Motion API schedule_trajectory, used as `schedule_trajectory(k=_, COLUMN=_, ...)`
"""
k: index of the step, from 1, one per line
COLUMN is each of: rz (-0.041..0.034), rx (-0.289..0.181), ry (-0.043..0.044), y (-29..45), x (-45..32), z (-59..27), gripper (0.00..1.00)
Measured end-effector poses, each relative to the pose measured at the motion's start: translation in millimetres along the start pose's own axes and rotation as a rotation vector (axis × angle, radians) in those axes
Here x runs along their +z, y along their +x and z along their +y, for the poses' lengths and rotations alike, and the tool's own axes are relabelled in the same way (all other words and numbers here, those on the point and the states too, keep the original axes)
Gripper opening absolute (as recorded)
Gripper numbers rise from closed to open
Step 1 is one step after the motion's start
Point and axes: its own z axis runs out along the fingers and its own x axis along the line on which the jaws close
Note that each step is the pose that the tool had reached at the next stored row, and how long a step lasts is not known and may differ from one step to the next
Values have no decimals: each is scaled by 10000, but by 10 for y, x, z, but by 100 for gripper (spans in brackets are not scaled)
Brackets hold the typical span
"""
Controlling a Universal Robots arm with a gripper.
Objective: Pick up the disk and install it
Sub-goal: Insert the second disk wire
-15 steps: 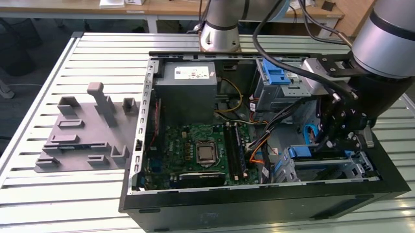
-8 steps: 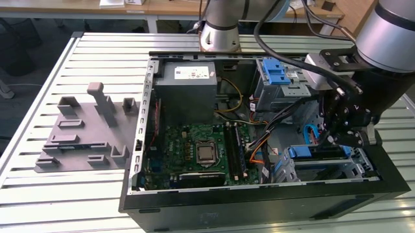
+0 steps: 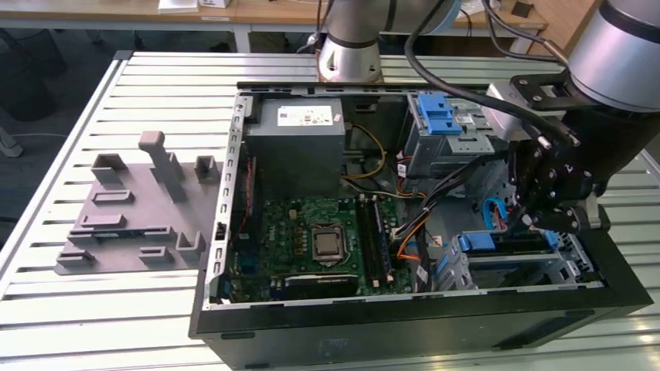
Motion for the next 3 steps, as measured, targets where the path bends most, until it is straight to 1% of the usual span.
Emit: schedule_trajectory(k=3, rz=1, rx=0, ry=0, y=0, x=-7, z=0, gripper=11)
